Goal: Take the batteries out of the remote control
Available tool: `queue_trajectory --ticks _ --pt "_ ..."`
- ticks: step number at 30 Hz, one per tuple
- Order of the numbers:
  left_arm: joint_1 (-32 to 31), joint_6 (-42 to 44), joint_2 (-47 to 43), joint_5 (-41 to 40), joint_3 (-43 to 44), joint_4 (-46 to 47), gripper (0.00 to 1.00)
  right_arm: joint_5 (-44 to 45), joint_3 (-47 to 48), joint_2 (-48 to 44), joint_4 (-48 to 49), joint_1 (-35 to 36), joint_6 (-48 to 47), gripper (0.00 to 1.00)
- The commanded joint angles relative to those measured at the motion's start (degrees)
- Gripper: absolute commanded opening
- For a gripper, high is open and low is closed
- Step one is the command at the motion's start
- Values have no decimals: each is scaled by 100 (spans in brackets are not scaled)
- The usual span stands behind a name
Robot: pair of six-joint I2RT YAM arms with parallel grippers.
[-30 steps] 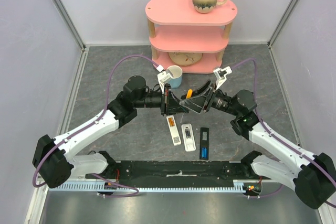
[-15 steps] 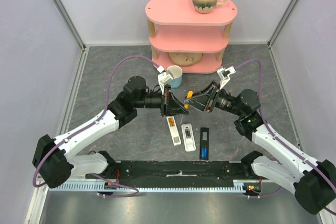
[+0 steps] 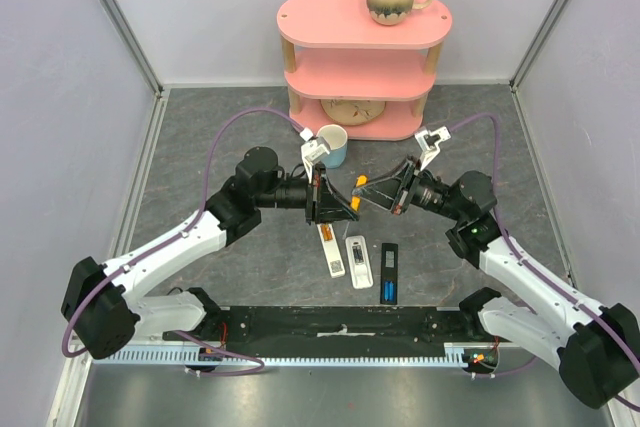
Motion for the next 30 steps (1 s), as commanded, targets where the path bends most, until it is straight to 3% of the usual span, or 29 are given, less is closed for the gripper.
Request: queue_trajectory --ticks 1,2,3,6,7,10,17,30 --pt "-2 349 -128 -45 7 -179 15 -36 -24 -66 122 -43 -20 0" --pt "-2 401 -171 -194 25 -276 25 25 -15 -128 7 -34 -100 0" --pt "-2 489 -215 -291 16 -390 48 78 3 -172 -124 -34 -223 0" --pt "7 612 -478 -835 -150 -725 70 473 116 -453 -923 -43 -811 0" --pt "-2 622 -549 -1045 -212 -813 73 639 143 -619 -1404 -43 -961 0" --pt "-2 613 -752 -1968 -458 -1357 76 1229 222 -848 -2170 -43 -1488 0" --pt "-2 122 -445 -3428 -1091 -1930 77 1792 -67 -902 -2420 -43 -1691 0" --pt "-11 76 1541 -3324 -872 -1139 78 1863 -164 -779 -2516 -52 -1859 0"
